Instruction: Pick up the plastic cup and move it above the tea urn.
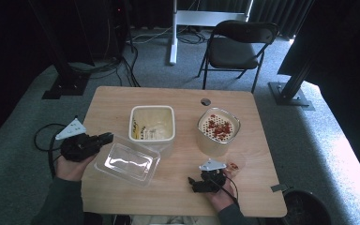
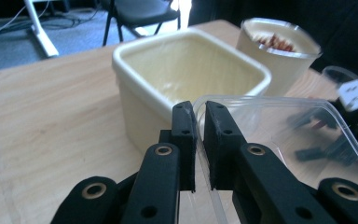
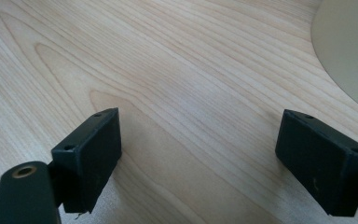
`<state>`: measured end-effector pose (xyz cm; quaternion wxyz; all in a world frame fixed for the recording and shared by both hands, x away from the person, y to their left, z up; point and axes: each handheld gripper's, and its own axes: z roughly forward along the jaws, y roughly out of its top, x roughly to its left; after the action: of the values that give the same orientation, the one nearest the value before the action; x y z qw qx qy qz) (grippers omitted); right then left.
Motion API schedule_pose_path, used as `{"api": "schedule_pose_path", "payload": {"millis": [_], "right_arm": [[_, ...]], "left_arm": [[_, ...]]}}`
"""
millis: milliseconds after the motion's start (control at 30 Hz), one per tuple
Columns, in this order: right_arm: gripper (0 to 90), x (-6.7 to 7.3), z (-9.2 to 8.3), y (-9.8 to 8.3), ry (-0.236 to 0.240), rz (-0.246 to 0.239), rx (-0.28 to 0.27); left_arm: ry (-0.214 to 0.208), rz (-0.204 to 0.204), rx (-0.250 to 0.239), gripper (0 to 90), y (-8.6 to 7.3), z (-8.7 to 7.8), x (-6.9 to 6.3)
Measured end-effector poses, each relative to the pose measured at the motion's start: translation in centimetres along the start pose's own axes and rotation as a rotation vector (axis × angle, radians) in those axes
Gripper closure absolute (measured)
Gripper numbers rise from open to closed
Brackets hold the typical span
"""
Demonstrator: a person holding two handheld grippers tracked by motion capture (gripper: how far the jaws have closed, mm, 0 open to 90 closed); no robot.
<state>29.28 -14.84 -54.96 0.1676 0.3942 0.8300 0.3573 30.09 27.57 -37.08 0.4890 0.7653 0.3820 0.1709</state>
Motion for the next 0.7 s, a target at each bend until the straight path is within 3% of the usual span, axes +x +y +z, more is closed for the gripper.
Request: {"api": "schedule_pose_path", "payload": {"millis": [233, 433, 567, 700], "right_arm": [[13.7, 0.0, 0.0, 0.0, -0.002, 0.001, 0.0], [13.7, 0.0, 0.0, 0.0, -0.002, 0.001, 0.0], [13.7, 0.0, 0.0, 0.0, -0.002, 0.002, -0.001], [13.7, 0.0, 0.0, 0.0, -0.002, 0.0, 0.0]], "left_arm": [[-0.007, 0.007, -0.05, 84.1, 2.8, -0.4, 0.5], [0.047, -0.074, -0.095, 84.1, 4.8, 0.2, 2.7], [0.095, -0.136, -0.105, 84.0, 5.7, 1.8, 4.5], [0.139, -0.166, -0.086, 84.0, 6.1, 3.4, 5.2]]}}
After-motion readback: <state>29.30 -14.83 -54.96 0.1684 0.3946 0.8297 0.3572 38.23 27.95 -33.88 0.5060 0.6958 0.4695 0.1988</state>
